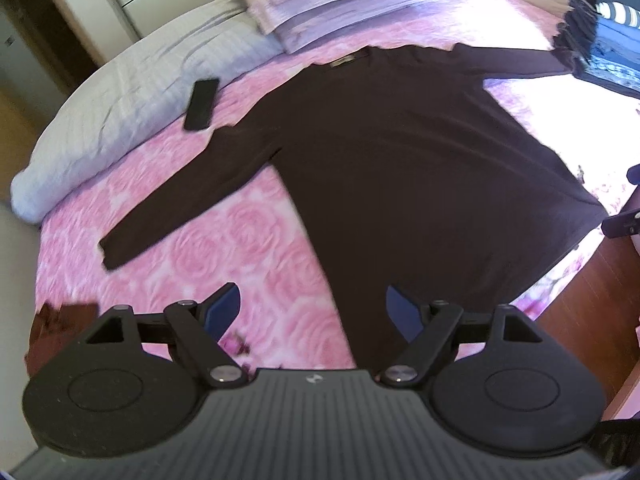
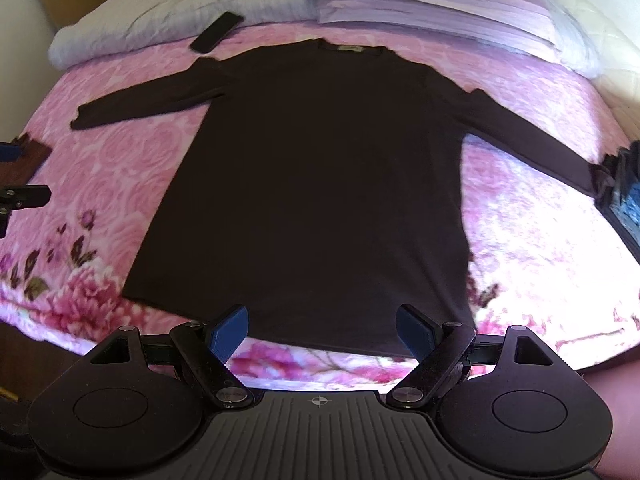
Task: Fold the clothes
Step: 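Open both grippers and pull back above the flattened sweater, then grasp a sweater sleeve cuff with the right gripper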
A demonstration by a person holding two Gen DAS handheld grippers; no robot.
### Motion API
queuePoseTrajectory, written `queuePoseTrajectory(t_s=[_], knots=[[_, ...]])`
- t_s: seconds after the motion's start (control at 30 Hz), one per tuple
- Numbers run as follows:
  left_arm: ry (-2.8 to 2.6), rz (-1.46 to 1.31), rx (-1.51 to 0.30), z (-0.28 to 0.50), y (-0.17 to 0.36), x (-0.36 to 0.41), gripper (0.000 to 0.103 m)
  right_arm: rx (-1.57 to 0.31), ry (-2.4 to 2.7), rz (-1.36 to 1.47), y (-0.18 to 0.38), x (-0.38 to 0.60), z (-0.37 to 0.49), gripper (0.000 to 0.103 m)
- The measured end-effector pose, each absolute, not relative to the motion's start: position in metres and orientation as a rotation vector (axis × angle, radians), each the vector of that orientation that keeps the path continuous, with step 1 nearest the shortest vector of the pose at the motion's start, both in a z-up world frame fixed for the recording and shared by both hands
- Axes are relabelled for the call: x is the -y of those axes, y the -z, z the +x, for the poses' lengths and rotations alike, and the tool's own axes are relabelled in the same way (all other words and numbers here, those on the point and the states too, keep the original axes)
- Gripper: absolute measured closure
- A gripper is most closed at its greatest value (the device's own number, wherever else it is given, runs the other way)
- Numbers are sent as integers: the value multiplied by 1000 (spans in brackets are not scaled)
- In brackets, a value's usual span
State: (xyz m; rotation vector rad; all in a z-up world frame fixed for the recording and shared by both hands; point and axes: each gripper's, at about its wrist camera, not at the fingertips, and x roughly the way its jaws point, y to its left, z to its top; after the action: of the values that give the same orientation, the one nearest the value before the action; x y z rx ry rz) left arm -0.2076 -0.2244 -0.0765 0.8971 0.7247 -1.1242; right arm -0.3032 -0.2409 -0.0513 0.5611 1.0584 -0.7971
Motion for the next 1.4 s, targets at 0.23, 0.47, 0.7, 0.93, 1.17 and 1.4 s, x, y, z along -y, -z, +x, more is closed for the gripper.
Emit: queuePoseTrajectory(t_s=[0.23,0.47,0.7,0.93,1.17,1.4], knots=[[1053,867,-738,-161,80,203,24,-1030,745,485,48,237,-269,19],[1016,829,-678,-59,82,188,23,-936,595,219,34,233,-168,19],[1051,854,-626,76,120,188,23,-911,455,53,56,251,-12,20],[1208,962,-523,177,185,208,25,-906,222,-112,134,282,159,39],[1346,1086,-431,239,239,208,25,-901,40,-224,216,283,278,43],[1329,1122,-447,282,258,201,25,-879,-34,-293,267,275,349,54]])
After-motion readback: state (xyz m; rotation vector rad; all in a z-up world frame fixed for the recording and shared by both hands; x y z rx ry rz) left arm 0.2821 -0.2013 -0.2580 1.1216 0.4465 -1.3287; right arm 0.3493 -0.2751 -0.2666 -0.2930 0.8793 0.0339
